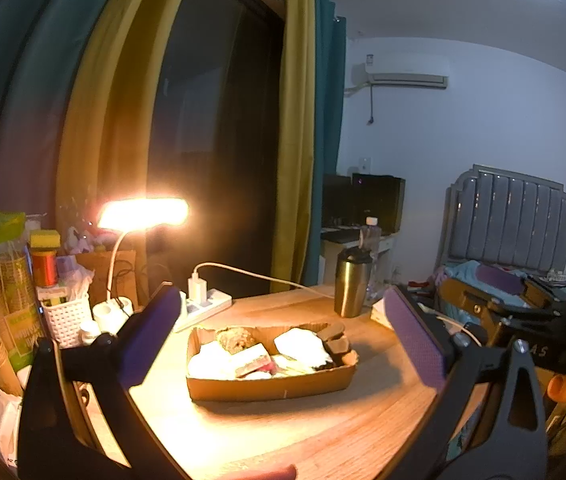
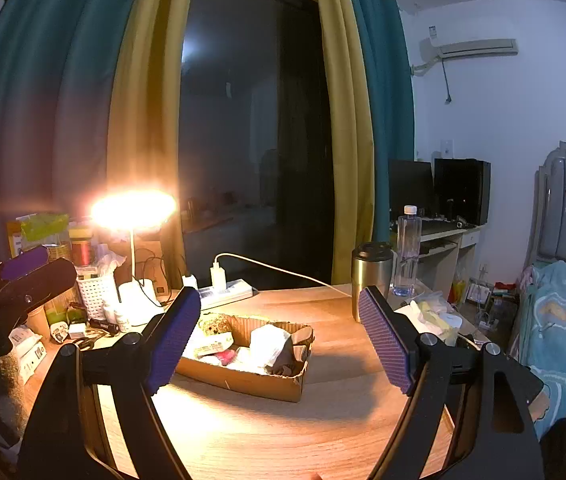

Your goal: Organize soft objects

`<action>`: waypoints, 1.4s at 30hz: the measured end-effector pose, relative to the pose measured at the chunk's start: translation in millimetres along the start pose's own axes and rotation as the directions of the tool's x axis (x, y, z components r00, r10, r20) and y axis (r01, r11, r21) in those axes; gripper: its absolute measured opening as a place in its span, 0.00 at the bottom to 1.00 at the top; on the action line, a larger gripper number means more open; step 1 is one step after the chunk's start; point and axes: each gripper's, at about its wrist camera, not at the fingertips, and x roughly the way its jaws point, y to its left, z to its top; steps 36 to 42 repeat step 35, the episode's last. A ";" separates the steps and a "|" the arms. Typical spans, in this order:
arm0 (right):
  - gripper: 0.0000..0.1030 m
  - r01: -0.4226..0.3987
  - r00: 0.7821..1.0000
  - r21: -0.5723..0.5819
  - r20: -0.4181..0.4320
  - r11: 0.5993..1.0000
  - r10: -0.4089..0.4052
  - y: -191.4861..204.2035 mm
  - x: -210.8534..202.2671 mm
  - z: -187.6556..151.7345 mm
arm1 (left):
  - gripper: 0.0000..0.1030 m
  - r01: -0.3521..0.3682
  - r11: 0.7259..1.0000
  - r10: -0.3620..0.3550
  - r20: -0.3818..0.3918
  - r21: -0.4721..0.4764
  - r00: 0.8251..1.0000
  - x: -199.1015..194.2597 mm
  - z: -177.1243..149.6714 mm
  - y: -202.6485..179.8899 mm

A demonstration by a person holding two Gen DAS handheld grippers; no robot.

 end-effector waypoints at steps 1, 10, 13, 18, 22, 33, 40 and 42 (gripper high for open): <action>0.81 0.000 1.000 0.000 0.000 1.000 0.000 -0.1 0.1 -0.1 | 0.99 0.000 1.000 0.000 0.000 0.000 1.000 -0.3 0.0 0.1; 0.81 0.000 1.000 0.002 -0.006 1.000 0.000 -0.8 0.9 -1.7 | 0.99 0.001 1.000 -0.001 0.000 0.000 1.000 -0.6 0.2 0.1; 0.81 0.000 1.000 0.002 -0.007 1.000 0.000 -0.8 1.0 -1.6 | 0.99 0.000 1.000 0.000 0.000 0.000 1.000 -0.6 0.2 0.2; 0.81 0.001 1.000 0.002 -0.009 1.000 -0.001 -0.8 0.9 -1.8 | 0.99 -0.001 1.000 0.001 0.000 -0.001 1.000 -0.9 0.1 0.3; 0.81 -0.002 1.000 0.002 -0.012 1.000 0.002 -1.2 1.8 -3.0 | 0.99 -0.002 1.000 0.002 0.001 -0.001 1.000 -0.9 0.1 0.7; 0.81 0.001 1.000 -0.006 -0.017 1.000 -0.002 -1.4 4.0 -5.1 | 0.99 0.006 1.000 -0.006 -0.009 0.001 1.000 0.1 -1.8 -2.3; 0.81 0.000 1.000 -0.008 -0.023 1.000 -0.001 -1.8 5.6 -7.4 | 0.99 0.015 1.000 -0.015 -0.028 -0.005 0.999 2.4 -2.3 -1.0; 0.81 0.000 1.000 -0.008 -0.023 1.000 -0.001 -1.8 5.6 -7.4 | 0.99 0.015 1.000 -0.015 -0.028 -0.005 0.999 2.4 -2.3 -1.0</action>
